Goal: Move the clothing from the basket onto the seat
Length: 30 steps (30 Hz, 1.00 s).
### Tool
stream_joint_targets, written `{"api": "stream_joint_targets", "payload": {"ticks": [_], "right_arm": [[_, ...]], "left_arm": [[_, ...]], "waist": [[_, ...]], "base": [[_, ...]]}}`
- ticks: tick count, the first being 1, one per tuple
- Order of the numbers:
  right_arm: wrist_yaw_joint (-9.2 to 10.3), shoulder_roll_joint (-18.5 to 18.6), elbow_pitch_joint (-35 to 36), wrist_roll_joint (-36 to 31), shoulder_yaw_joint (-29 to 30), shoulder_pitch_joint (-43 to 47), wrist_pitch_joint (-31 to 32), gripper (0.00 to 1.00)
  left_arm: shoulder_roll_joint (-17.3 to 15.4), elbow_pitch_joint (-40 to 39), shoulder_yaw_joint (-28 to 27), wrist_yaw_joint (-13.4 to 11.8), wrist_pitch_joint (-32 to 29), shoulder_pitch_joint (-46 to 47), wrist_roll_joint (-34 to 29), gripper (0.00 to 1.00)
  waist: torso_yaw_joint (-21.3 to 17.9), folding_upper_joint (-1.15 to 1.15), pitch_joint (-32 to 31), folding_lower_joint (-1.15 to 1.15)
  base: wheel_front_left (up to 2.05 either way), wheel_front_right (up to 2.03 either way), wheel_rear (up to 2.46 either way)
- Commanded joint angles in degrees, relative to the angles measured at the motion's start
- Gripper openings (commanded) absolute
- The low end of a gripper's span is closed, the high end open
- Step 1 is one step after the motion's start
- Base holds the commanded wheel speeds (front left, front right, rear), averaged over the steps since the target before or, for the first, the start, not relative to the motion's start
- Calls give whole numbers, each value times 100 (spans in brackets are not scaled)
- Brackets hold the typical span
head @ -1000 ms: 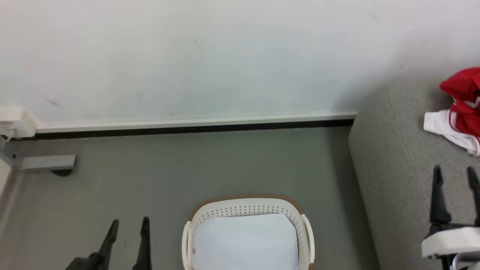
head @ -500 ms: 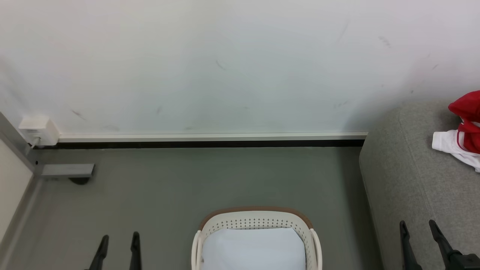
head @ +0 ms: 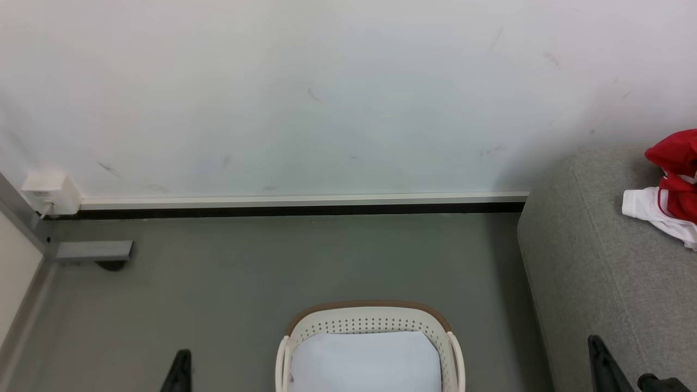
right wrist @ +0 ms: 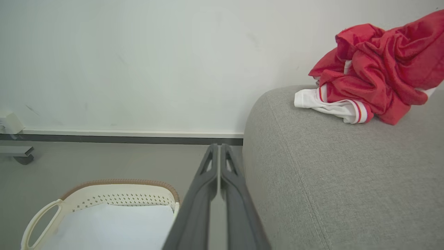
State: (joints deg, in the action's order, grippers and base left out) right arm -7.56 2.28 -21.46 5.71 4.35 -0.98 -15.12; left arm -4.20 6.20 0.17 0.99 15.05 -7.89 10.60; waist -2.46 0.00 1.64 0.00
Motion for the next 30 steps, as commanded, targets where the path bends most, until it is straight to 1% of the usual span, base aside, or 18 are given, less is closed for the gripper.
{"api": "stream_joint_targets", "payload": {"ticks": [1, 18, 25, 26, 30], "right_arm": [[0, 21, 10, 217, 53, -78, 94, 0], [2, 36, 215, 2125, 66, -163, 539, 0], [3, 42, 280, 2797, 79, -204, 702, 0], [3, 42, 280, 2797, 79, -204, 702, 0], [3, 45, 311, 3158, 87, -224, 793, 0]], "left_arm": [[-2, -4, -39, 18, -65, 54, 209, 0], [27, 162, -183, 161, -534, 366, 1996, 0], [37, 224, -233, 212, -698, 477, 2636, 0], [37, 224, -233, 212, -698, 477, 2636, 0], [43, 258, -262, 241, -790, 535, 2980, 0]], "waist": [[4, 0, -2, 0], [37, 0, -22, 0], [51, 0, -30, 0], [51, 0, -30, 0], [59, 0, -35, 0]], "base": [[0, 0, 0], [0, 0, 0], [0, 0, 0], [0, 0, 0], [0, 0, 0]]}}
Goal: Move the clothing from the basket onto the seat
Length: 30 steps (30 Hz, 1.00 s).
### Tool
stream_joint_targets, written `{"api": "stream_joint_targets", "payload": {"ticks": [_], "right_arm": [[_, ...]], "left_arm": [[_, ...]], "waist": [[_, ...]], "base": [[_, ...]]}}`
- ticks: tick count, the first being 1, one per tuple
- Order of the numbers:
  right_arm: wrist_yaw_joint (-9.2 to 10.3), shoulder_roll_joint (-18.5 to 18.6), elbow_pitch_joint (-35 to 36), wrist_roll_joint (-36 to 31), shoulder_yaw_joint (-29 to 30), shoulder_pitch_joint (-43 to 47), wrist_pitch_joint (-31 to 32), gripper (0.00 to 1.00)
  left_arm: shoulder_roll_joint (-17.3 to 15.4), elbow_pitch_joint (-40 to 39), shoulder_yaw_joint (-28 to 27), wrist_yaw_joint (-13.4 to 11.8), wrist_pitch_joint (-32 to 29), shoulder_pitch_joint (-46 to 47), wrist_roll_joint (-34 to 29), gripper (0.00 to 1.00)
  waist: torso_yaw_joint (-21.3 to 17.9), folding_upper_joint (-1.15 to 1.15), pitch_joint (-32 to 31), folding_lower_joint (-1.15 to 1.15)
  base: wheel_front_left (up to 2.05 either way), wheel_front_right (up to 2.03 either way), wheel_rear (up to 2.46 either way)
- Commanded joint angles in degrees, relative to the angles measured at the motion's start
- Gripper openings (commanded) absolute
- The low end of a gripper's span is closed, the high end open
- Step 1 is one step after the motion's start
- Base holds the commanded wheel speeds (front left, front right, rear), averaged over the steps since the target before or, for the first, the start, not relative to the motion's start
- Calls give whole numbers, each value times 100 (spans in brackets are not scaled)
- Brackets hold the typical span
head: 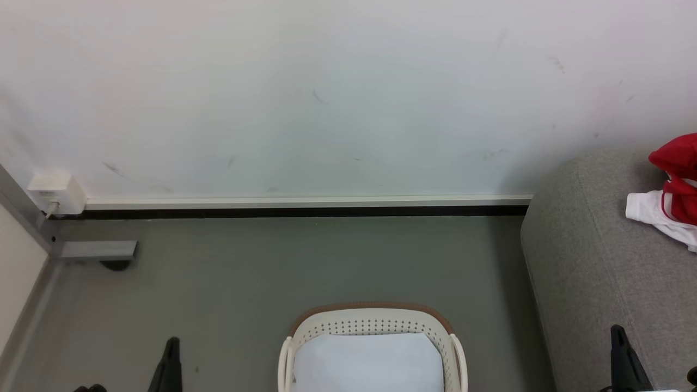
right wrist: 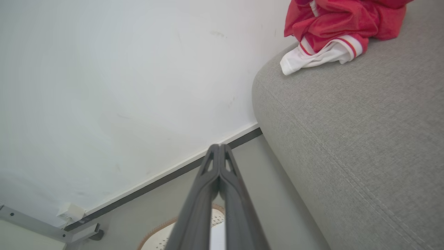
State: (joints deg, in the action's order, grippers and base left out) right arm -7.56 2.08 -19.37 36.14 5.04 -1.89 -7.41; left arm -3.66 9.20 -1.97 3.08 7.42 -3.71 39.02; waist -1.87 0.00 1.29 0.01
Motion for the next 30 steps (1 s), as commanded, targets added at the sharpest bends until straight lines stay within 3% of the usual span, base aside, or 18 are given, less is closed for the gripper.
{"api": "stream_joint_targets", "payload": {"ticks": [1, 30], "right_arm": [[3, 65, 109, 206, 20, -136, 42, 0], [7, 86, 292, 2400, 76, -277, 595, 0]], "left_arm": [[-10, -33, -54, 40, -48, 133, 216, 0], [20, 177, -226, 209, -597, 500, 2293, 0]], "waist": [[2, 0, -1, 0], [59, 0, -35, 0]], "base": [[0, 0, 0], [0, 0, 0]]}}
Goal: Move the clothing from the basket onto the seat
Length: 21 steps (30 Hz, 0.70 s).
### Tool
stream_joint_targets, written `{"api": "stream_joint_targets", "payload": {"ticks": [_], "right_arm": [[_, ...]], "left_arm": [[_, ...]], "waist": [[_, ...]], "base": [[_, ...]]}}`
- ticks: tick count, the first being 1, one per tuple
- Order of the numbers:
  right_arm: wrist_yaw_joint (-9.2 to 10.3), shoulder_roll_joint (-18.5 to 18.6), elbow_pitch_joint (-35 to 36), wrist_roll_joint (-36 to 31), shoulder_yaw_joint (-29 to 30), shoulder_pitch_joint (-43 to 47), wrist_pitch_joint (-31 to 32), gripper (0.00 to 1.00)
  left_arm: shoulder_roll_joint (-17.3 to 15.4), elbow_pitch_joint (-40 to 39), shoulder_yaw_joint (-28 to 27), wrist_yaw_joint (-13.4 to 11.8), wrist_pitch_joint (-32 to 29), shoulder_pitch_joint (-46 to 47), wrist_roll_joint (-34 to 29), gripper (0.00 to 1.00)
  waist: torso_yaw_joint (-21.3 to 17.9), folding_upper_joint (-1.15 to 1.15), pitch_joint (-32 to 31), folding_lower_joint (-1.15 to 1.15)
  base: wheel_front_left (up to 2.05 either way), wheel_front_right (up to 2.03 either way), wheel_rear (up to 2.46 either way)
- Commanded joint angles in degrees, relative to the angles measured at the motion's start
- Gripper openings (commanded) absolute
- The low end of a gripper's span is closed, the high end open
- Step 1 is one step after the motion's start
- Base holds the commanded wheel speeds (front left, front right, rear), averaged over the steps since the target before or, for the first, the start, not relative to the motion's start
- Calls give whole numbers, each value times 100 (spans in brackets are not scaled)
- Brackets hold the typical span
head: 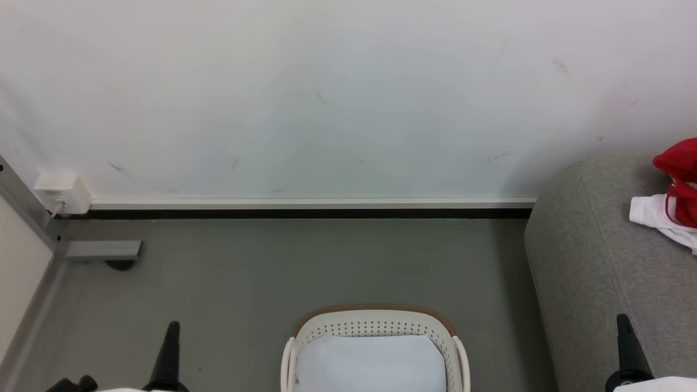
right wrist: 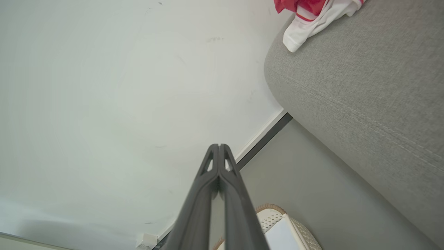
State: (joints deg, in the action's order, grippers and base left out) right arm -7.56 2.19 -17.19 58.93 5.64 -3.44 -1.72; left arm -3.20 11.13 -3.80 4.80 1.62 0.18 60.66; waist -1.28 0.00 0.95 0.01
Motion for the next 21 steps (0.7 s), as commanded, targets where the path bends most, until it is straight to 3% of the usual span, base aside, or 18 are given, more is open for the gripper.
{"api": "stream_joint_targets", "payload": {"ticks": [1, 21], "right_arm": [[7, 75, 79, 183, 16, -128, 41, 0], [8, 84, 179, 1364, 49, -193, 336, 0]], "left_arm": [[-26, -10, -50, 41, -34, 123, 180, 0], [-8, 99, -135, 133, -330, 317, 1296, 0]], "waist": [[3, 0, -2, 0], [42, 0, -25, 0]], "base": [[0, 0, 0], [0, 0, 0]]}}
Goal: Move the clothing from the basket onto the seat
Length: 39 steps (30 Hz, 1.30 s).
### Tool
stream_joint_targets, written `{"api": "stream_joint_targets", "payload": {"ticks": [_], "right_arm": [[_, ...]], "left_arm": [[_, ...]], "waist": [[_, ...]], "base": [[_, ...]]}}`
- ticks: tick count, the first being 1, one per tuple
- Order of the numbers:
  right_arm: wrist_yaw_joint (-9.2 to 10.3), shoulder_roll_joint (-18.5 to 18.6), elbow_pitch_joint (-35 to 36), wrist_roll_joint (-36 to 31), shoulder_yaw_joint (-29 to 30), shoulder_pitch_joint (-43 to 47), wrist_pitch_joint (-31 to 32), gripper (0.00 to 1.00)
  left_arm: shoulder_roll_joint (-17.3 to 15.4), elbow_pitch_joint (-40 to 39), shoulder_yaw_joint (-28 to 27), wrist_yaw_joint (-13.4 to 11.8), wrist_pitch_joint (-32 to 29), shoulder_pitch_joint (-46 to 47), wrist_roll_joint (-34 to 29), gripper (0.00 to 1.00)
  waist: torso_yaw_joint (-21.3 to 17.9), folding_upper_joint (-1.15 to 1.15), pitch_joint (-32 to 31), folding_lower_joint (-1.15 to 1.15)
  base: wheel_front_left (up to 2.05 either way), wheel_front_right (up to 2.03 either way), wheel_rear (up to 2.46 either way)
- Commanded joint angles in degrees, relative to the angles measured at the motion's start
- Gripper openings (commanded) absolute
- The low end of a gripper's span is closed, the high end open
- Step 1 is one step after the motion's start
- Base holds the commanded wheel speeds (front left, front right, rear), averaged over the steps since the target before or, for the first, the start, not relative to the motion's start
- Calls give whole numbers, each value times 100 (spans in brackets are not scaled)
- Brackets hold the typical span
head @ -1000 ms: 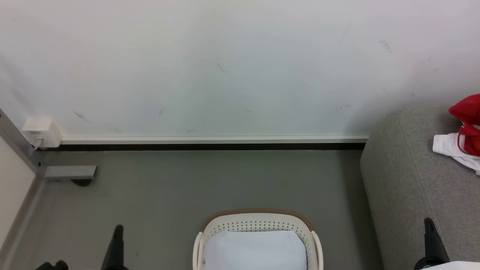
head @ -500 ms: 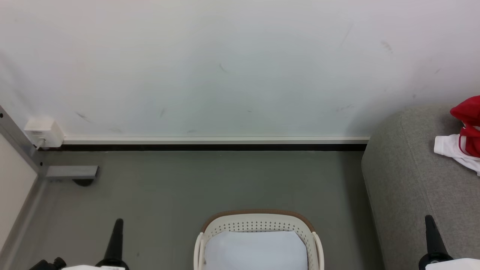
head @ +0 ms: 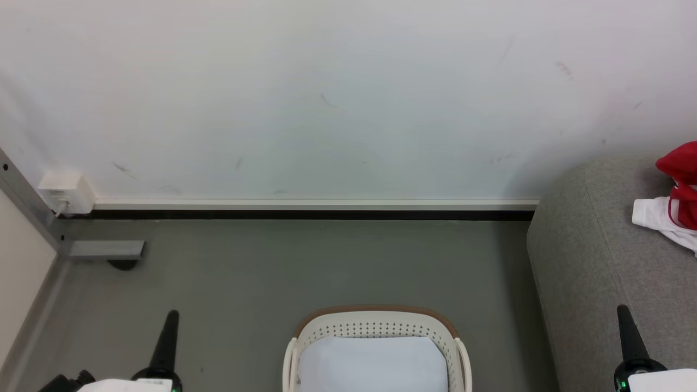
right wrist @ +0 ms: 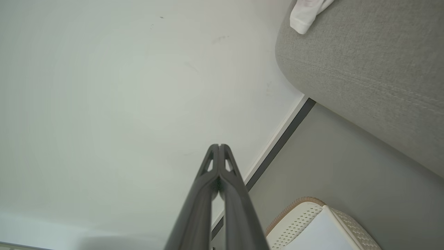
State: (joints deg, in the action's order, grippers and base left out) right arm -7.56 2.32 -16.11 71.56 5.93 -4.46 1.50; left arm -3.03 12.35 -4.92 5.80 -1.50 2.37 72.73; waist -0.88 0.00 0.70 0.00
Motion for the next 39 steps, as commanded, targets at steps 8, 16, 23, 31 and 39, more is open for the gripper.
{"api": "stream_joint_targets", "payload": {"ticks": [8, 16, 23, 31, 39], "right_arm": [[9, 74, 104, 525, 32, -123, 124, 0], [10, 76, 131, 925, 44, -145, 223, 0], [11, 77, 155, 1246, 53, -155, 309, 0], [12, 78, 188, 1597, 62, -171, 393, 0], [12, 78, 215, 1874, 70, -193, 461, 0]], "left_arm": [[-19, 24, -59, 69, -125, 165, 492, 0], [-13, 65, -90, 94, -226, 238, 867, 0], [-7, 97, -117, 124, -313, 282, 1170, 0], [0, 127, -141, 145, -399, 343, 1497, 0], [6, 155, -161, 174, -464, 382, 1769, 0]], "waist": [[17, 0, -10, 0], [33, 0, -19, 0], [47, 0, -28, 0], [62, 0, -37, 0], [76, 0, -45, 0]], "base": [[0, 0, 0], [0, 0, 0], [0, 0, 0], [0, 0, 0], [0, 0, 0]]}}
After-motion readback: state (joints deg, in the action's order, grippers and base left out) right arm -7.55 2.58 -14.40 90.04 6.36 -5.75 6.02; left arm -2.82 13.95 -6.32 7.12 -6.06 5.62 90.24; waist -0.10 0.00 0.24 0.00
